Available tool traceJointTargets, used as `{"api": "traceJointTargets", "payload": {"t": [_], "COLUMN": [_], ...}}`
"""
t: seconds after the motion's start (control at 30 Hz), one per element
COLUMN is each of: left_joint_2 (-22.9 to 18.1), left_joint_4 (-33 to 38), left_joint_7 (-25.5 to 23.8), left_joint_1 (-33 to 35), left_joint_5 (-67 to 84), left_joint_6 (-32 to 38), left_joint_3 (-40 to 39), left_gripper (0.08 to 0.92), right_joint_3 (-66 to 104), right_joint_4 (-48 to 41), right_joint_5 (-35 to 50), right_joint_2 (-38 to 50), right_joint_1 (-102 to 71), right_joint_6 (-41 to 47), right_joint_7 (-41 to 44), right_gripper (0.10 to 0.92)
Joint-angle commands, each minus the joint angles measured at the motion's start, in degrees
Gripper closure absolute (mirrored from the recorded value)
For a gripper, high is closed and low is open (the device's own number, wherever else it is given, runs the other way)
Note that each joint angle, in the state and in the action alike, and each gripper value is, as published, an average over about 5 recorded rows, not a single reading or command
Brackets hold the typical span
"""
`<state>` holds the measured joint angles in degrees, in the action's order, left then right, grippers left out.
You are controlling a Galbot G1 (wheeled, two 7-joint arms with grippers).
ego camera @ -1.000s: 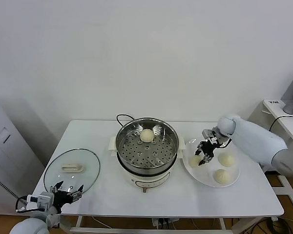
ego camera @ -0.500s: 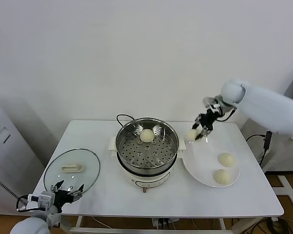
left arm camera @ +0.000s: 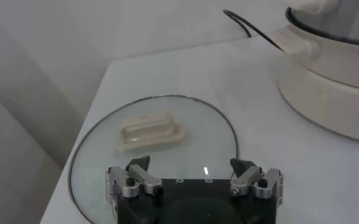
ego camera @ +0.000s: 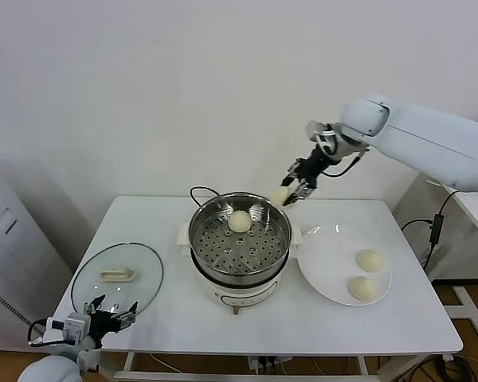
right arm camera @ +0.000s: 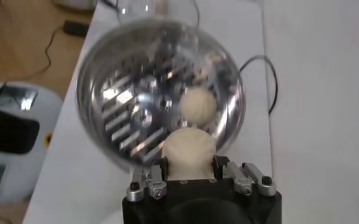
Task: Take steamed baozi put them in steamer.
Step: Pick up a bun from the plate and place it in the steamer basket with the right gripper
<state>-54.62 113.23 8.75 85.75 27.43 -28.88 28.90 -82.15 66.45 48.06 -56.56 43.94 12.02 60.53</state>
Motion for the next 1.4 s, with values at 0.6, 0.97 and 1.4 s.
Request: {"api": "traceJointTargets", "payload": {"t": [0.6,0.97,1.4], "left_joint_2": [-0.7,-0.82,-1.04], "left_joint_4": [-0.05,-0.07,0.01], "left_joint_7": [0.14,0.15,0.26], "left_joint_1": [1.09,1.41,1.89], "left_joint_5": [-0.23,-0.19,-0.29], "left_joint_6": [0.3,0.51,0.55], "left_joint_3": [1.22,1.44,1.86], "left_gripper": [0.177,0.177,0.177], "right_joint_3": [1.85,2.07,3.17], "right_joint_4": [0.95,-0.16,0.27], "right_joint_5": [5.36,3.75,3.25], "right_joint_2": [-14.73,-16.15,-14.53], "right_joint_1": [-13.17,-16.08,-15.19], "right_joint_6": [12.38,13.61,13.62], "right_joint_7": [-20.17,-22.44,-21.92], "right_gripper": [0.558,0.558,0.306]}}
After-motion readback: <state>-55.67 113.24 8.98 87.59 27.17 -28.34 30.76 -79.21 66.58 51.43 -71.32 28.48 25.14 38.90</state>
